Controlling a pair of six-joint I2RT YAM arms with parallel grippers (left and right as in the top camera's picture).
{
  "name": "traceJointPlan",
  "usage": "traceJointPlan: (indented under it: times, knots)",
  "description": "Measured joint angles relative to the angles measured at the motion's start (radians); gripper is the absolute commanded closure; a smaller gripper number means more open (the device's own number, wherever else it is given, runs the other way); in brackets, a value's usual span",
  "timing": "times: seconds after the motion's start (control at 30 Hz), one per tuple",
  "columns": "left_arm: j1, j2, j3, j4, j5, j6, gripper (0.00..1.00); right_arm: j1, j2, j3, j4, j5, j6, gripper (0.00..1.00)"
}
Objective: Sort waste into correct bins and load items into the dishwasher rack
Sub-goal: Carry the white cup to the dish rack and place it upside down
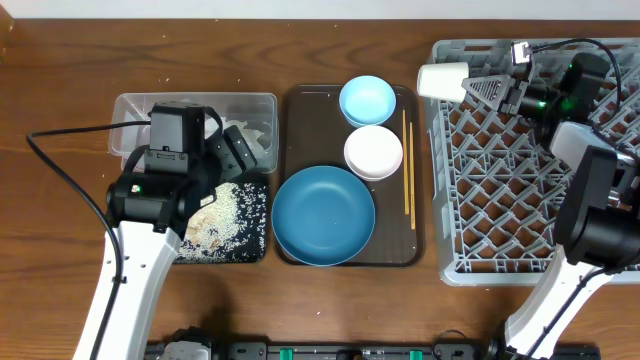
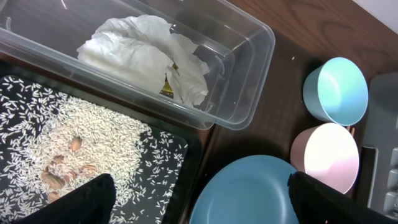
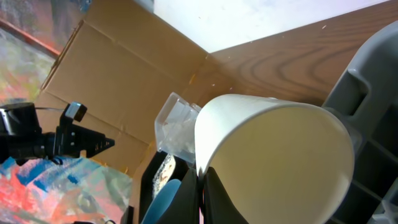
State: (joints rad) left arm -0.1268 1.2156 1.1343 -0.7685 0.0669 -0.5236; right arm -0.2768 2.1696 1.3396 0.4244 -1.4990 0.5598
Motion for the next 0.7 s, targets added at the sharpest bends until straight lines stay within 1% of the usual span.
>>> traceJointPlan:
  times: [0.37, 0.7]
  knots:
    - [0.000, 0.000, 0.000, 0.000, 0.000, 0.000, 0.09, -0.003, 0.000, 0.000, -0.009, 0.013, -0.001, 0.99]
    - [0.000, 0.000, 0.000, 0.000, 0.000, 0.000, 0.09, -0.024, 0.000, 0.000, -0.093, 0.060, -0.039, 0.99]
